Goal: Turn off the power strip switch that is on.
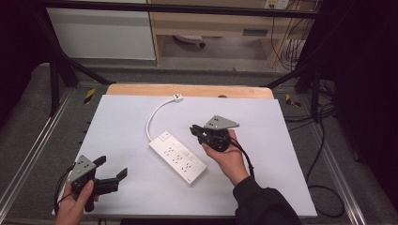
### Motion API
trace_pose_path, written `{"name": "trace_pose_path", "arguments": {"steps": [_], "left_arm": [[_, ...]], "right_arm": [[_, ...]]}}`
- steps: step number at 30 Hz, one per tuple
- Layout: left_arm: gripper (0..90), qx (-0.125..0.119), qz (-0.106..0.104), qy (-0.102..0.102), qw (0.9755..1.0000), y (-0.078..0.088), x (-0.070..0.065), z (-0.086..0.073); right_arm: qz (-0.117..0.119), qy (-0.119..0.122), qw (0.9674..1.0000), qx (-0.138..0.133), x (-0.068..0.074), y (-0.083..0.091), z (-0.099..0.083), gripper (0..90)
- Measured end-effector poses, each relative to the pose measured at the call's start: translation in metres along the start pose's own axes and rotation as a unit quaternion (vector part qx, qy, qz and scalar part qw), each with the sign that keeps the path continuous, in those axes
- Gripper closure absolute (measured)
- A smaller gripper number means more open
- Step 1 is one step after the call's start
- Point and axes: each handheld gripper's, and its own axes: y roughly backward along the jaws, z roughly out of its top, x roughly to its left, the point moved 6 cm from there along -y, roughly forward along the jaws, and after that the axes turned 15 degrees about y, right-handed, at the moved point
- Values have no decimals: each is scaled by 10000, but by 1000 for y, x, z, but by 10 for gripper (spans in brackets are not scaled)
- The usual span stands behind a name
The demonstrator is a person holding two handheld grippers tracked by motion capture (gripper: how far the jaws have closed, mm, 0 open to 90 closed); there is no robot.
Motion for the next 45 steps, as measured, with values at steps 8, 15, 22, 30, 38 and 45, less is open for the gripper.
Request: {"name": "trace_pose_path", "arguments": {"steps": [8, 15, 22, 30, 38, 45], "left_arm": [[56, -4, -18, 3, 10000, 0, 0, 0], [56, -2, -23, -1, 10000, 0, -1, 0], [56, -6, -30, 6, 10000, 0, 0, 0], [56, -8, -29, 3, 10000, 0, -1, 0], [56, -9, -29, -1, 10000, 1, 0, 0], [56, -10, -30, -1, 10000, 1, 0, 0]], "right_arm": [[145, 23, 9999, 16, 7, -12, -2, 896], [254, 42, 9996, 142, 13, -21, -7, 900], [345, 39, 9991, 252, 18, -26, -12, 900], [429, 38, 9984, 366, 24, -30, -18, 900], [494, 54, 9978, 444, 29, -34, -22, 900], [535, 21, 9972, 516, 31, -36, -29, 900]]}}
